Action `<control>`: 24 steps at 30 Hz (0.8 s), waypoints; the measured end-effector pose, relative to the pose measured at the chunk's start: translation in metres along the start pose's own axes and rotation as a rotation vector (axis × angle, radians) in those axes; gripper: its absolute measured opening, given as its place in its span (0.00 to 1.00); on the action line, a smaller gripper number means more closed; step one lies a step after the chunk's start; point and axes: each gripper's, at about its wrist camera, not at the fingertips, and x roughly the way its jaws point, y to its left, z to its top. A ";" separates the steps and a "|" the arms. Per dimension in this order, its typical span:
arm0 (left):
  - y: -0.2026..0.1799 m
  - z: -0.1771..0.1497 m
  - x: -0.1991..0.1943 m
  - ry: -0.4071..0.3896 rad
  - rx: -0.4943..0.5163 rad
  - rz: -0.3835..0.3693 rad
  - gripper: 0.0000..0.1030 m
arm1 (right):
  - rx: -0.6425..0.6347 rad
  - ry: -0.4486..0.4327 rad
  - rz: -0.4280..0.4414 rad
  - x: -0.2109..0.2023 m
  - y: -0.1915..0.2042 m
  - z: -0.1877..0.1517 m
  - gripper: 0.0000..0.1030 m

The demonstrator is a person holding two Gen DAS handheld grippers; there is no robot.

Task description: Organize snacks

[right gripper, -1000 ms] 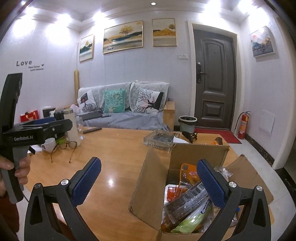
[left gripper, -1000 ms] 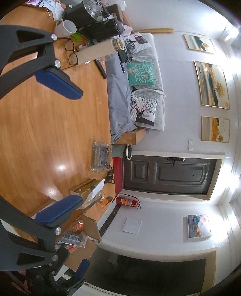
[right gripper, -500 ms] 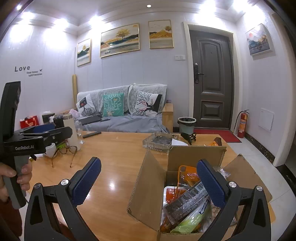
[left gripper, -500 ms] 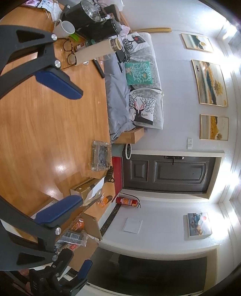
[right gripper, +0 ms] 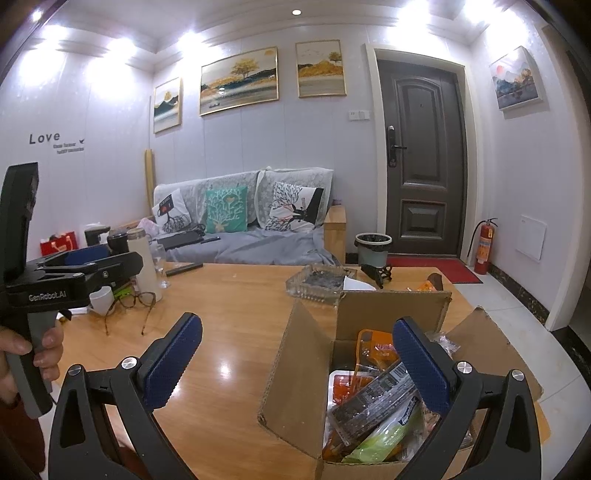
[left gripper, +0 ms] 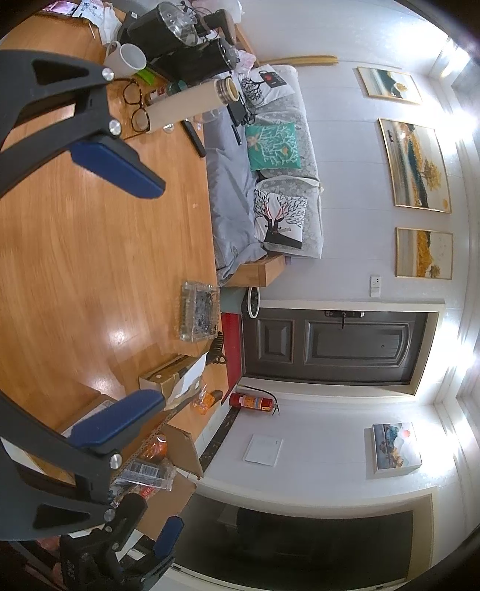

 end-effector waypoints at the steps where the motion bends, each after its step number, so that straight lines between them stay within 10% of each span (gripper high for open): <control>1: 0.000 0.000 0.000 0.000 0.002 0.001 0.99 | 0.002 0.001 0.001 0.000 0.000 0.000 1.00; 24: -0.001 0.001 -0.001 -0.004 0.006 -0.009 0.99 | 0.008 0.008 -0.012 -0.001 0.004 0.000 1.00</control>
